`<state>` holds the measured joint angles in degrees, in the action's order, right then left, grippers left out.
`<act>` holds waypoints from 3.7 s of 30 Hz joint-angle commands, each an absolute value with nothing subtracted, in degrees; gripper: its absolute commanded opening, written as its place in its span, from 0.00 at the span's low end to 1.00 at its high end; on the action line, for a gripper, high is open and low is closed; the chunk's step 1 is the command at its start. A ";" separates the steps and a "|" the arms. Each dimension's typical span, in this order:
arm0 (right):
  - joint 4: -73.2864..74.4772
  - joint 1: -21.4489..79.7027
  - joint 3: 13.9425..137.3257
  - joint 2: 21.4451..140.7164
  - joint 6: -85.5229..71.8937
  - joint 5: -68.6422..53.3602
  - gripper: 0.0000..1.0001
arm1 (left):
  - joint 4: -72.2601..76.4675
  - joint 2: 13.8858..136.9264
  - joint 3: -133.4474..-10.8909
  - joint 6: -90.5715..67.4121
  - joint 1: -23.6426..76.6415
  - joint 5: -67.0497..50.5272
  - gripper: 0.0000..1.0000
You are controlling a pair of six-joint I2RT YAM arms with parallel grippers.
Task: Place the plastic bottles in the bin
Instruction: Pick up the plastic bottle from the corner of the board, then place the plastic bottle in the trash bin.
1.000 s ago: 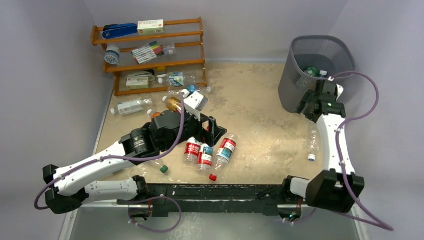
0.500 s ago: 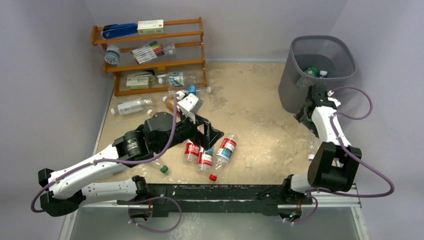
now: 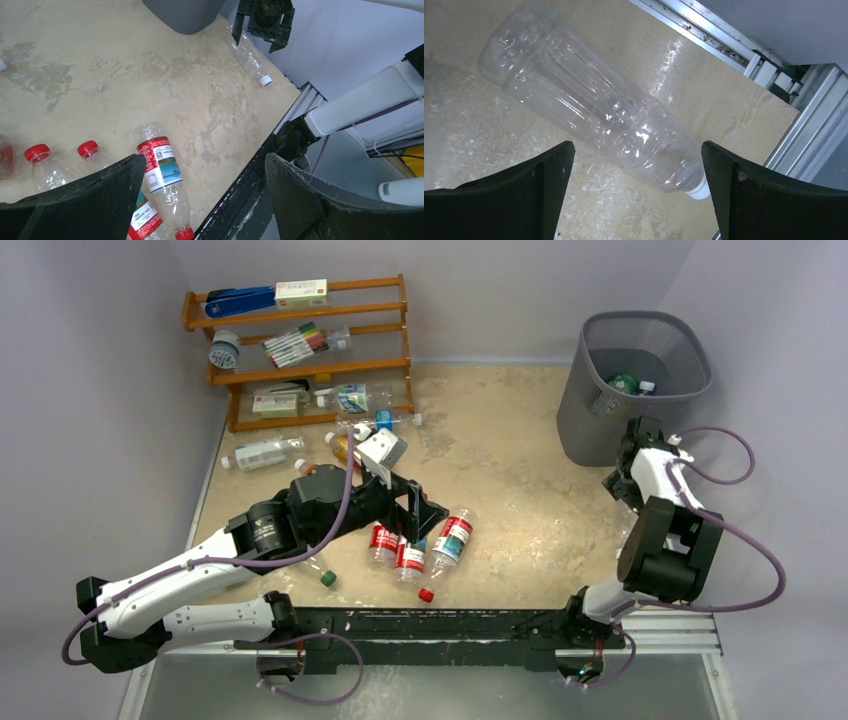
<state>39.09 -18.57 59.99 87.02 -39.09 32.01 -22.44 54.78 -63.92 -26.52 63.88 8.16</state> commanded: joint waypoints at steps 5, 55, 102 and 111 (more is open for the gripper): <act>36.67 -18.94 65.08 94.00 -34.27 31.11 1.00 | -21.01 54.58 -65.50 -29.13 63.72 7.16 0.90; 33.67 10.06 53.65 49.86 -44.87 0.22 0.45 | -23.42 53.81 -65.47 -31.43 63.71 13.60 0.90; 14.67 -14.15 120.24 103.52 -24.27 -0.17 0.57 | -17.64 59.46 -61.44 -38.58 63.79 0.88 0.92; 23.45 -14.15 124.01 98.49 -19.78 1.35 1.00 | -19.73 57.32 -60.87 -38.15 63.73 1.15 0.92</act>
<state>21.85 -14.26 119.24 104.84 -22.85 -0.34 -20.23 59.13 -58.57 -39.22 63.81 1.23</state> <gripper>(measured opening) 0.996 0.922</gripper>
